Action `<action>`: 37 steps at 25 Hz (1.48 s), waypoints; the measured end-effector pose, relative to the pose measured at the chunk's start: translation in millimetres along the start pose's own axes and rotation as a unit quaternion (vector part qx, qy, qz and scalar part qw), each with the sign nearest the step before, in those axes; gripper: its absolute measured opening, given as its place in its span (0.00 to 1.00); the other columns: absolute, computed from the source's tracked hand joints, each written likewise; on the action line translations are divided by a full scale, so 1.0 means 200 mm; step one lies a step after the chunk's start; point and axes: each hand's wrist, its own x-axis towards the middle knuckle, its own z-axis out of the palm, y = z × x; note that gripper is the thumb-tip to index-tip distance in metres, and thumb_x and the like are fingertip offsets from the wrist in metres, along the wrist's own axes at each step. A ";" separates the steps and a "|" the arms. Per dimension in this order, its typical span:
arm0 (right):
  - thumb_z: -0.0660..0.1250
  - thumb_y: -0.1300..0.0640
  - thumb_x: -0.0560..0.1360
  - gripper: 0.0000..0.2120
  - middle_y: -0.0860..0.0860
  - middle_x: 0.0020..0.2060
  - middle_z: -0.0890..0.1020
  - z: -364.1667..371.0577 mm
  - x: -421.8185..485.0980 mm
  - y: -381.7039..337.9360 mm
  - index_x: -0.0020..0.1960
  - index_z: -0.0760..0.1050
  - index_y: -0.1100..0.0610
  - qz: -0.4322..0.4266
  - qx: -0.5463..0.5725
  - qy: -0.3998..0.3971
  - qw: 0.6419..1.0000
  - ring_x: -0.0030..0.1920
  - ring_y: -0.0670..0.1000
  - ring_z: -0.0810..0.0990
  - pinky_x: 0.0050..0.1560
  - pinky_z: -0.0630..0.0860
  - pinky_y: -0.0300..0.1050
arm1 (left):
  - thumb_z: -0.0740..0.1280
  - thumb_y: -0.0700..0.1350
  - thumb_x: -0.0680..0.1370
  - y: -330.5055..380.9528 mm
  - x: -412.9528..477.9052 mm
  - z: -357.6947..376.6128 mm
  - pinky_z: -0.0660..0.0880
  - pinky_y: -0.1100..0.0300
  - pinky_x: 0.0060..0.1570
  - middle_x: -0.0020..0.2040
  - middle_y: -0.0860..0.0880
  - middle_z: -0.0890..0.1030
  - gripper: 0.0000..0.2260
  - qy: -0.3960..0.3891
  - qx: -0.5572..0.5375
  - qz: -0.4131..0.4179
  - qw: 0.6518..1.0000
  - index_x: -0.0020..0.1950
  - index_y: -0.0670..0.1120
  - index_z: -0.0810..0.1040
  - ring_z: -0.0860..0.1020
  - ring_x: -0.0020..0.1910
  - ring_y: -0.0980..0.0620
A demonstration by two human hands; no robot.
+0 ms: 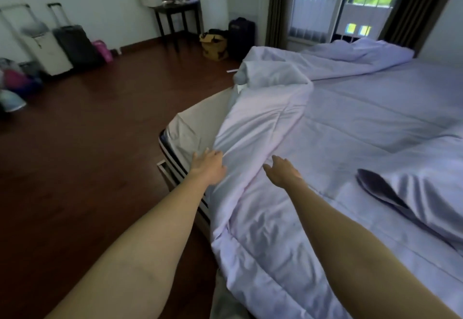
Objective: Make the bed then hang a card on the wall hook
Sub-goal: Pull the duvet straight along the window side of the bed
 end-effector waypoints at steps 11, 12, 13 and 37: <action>0.59 0.52 0.79 0.23 0.61 0.69 0.70 0.14 0.83 0.17 0.70 0.64 0.63 0.196 0.155 -0.009 0.968 0.68 0.61 0.69 0.65 0.67 0.49 | 0.57 0.49 0.79 0.00 1.07 0.02 0.62 0.48 0.69 0.73 0.45 0.67 0.20 -0.049 0.042 0.186 0.980 0.70 0.45 0.66 0.67 0.71 0.45; 0.59 0.52 0.79 0.23 0.62 0.68 0.71 0.16 0.88 0.15 0.69 0.65 0.64 0.207 0.169 -0.006 0.964 0.68 0.61 0.70 0.64 0.67 0.48 | 0.57 0.49 0.79 -0.04 1.13 0.03 0.63 0.48 0.68 0.72 0.44 0.68 0.19 -0.056 0.051 0.188 0.979 0.69 0.45 0.68 0.68 0.70 0.45; 0.59 0.52 0.79 0.23 0.62 0.67 0.72 0.19 0.91 0.13 0.69 0.66 0.64 0.224 0.190 -0.002 0.956 0.66 0.61 0.71 0.63 0.68 0.47 | 0.57 0.49 0.79 -0.06 1.20 0.04 0.62 0.48 0.69 0.72 0.45 0.68 0.19 -0.064 0.064 0.195 0.977 0.68 0.45 0.68 0.68 0.70 0.45; 0.62 0.66 0.71 0.21 0.60 0.60 0.76 0.88 1.06 -1.47 0.64 0.74 0.58 0.075 0.204 -0.033 0.976 0.61 0.59 0.75 0.61 0.69 0.50 | 0.68 0.55 0.74 -0.54 2.06 -0.16 0.61 0.33 0.65 0.78 0.39 0.41 0.45 0.002 0.089 0.359 0.929 0.76 0.59 0.35 0.52 0.75 0.34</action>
